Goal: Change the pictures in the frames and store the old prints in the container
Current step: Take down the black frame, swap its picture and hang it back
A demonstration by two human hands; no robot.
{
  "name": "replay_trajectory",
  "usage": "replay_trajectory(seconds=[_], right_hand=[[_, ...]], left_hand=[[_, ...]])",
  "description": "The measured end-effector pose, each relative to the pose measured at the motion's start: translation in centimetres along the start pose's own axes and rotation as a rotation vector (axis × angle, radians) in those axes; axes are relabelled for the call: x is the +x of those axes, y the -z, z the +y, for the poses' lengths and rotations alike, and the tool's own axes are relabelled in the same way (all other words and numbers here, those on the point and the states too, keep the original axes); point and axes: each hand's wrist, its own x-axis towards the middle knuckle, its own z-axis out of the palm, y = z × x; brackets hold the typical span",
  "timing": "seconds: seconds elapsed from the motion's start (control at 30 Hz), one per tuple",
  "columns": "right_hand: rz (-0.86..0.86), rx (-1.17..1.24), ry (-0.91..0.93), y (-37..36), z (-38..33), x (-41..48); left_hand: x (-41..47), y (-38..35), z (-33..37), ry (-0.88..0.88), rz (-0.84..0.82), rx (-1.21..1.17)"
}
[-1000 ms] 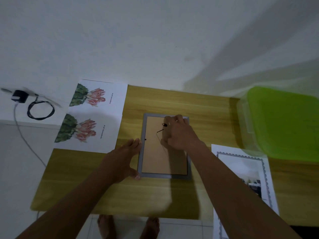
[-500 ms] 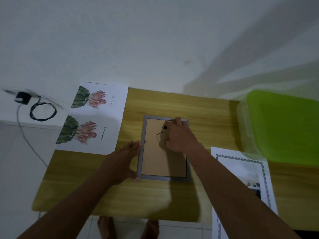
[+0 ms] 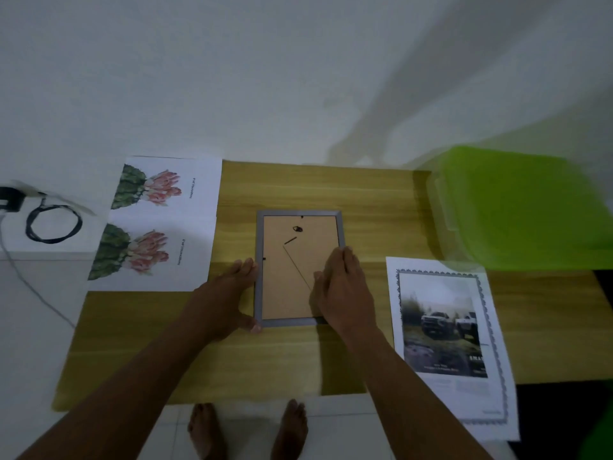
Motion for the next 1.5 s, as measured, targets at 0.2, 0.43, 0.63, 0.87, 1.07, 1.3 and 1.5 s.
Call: replay_trajectory(seconds=[0.2, 0.43, 0.63, 0.87, 1.07, 1.3, 1.5], right_hand=[[-0.009, 0.041, -0.014, 0.2, 0.2, 0.4], [0.009, -0.127, 0.059, -0.3, 0.7, 0.5], [-0.007, -0.089, 0.083, -1.1, 2.2, -1.9], [0.029, 0.074, 0.033, -0.1, 1.6, -2.0], [-0.001, 0.035, 0.037, 0.1, 2.0, -1.4], [-0.048, -0.143, 0.14, 0.7, 2.0, -1.3], [-0.074, -0.3, 0.127, 0.4, 1.8, -1.0]], left_hand=[[0.1, -0.1, -0.1, -0.009, -0.001, 0.032], [0.0, 0.1, 0.1, -0.002, -0.005, 0.015], [-0.1, 0.0, 0.0, -0.015, 0.008, 0.019], [-0.1, 0.1, 0.0, -0.018, 0.0, 0.038], [0.2, -0.1, -0.1, -0.02, -0.007, 0.069], [0.1, -0.1, 0.0, -0.01, 0.002, 0.06], [0.1, -0.1, 0.2, 0.006, -0.009, 0.075]])
